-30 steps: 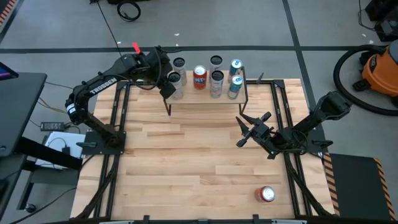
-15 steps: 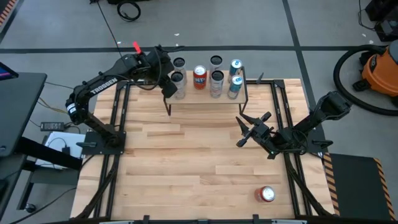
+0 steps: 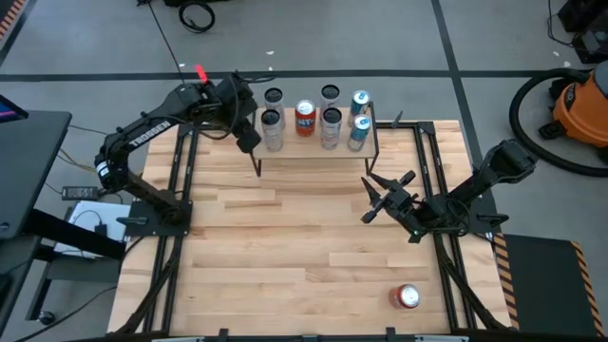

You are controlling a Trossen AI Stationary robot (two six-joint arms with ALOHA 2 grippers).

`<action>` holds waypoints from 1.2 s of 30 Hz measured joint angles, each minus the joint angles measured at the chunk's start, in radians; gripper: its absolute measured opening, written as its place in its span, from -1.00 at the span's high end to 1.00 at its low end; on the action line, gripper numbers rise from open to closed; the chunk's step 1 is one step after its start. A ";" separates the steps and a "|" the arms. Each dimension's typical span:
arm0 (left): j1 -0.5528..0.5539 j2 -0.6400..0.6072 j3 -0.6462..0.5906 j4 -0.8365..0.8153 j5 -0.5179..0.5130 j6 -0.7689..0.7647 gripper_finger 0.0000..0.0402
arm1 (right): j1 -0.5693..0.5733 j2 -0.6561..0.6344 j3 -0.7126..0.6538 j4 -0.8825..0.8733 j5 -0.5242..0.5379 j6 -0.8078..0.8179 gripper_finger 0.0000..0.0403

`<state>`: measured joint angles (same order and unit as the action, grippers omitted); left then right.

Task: Place canned beverage on shelf
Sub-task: Put the red soda can on the shelf aligned with the other red soda can

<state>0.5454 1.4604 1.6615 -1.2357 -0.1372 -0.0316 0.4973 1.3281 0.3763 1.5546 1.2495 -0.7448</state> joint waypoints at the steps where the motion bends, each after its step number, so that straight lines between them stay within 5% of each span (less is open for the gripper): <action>1: -0.008 -0.014 0.000 -0.006 -0.003 -0.004 0.97 | 0.002 0.000 0.000 0.003 0.013 -0.021 0.48; 11: -0.174 -0.131 0.000 -0.023 -0.001 -0.033 0.97 | 0.121 0.000 0.133 -0.009 0.260 -0.261 0.47; 25: -0.351 -0.160 0.000 -0.006 -0.036 -0.151 0.97 | 0.299 0.000 0.344 -0.399 0.321 -0.227 0.07; 36: -0.394 -0.160 0.000 -0.006 -0.053 -0.214 0.97 | 0.372 0.000 0.376 -0.424 0.323 -0.154 -0.27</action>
<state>0.1513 1.3006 1.6619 -1.2415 -0.1902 -0.2461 0.8691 1.3285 0.7521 1.1306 1.5723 -0.8983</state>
